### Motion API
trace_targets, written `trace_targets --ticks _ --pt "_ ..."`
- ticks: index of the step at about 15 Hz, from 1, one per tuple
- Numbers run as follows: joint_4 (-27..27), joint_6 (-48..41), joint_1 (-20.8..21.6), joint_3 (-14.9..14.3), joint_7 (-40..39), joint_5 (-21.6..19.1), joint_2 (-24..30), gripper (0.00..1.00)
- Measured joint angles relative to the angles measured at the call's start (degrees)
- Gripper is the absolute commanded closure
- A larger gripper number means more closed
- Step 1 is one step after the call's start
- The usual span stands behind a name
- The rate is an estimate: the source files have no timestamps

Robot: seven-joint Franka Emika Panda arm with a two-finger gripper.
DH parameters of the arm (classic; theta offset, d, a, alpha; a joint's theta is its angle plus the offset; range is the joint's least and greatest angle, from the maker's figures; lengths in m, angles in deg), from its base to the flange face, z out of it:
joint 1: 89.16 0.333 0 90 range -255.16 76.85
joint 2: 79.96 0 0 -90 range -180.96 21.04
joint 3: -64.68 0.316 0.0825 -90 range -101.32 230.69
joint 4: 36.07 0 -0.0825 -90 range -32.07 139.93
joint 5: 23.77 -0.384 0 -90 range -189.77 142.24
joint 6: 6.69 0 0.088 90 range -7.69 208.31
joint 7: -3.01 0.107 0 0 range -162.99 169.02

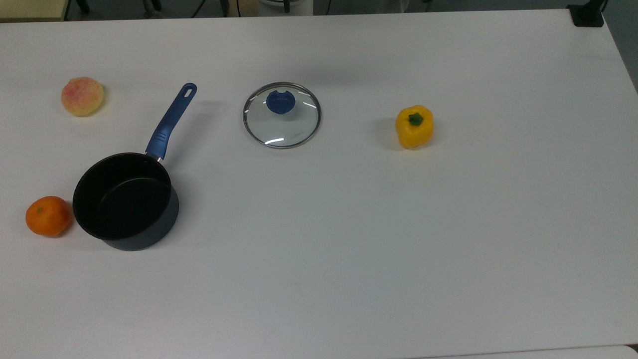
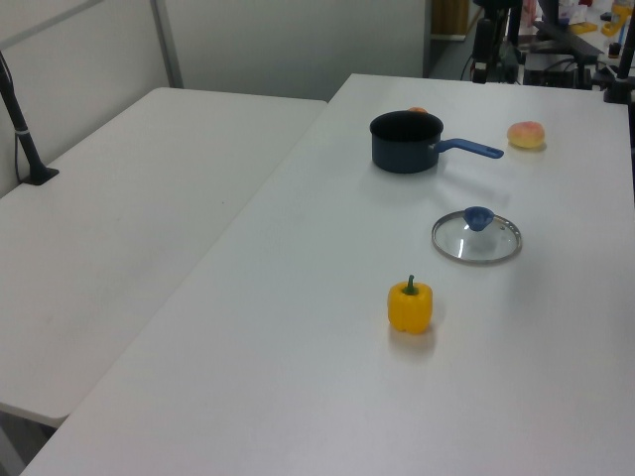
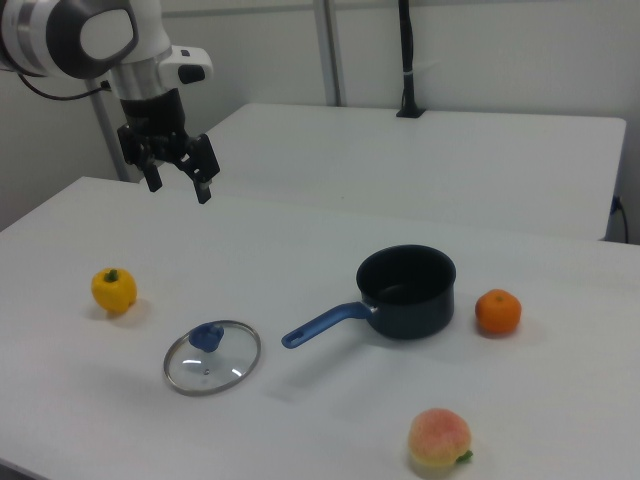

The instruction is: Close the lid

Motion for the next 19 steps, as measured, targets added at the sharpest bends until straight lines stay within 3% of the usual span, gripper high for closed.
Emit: trace_targets --ticks 19 --pt "0.08 -0.15 0.17 0.52 5.19 -0.09 0.03 0.0"
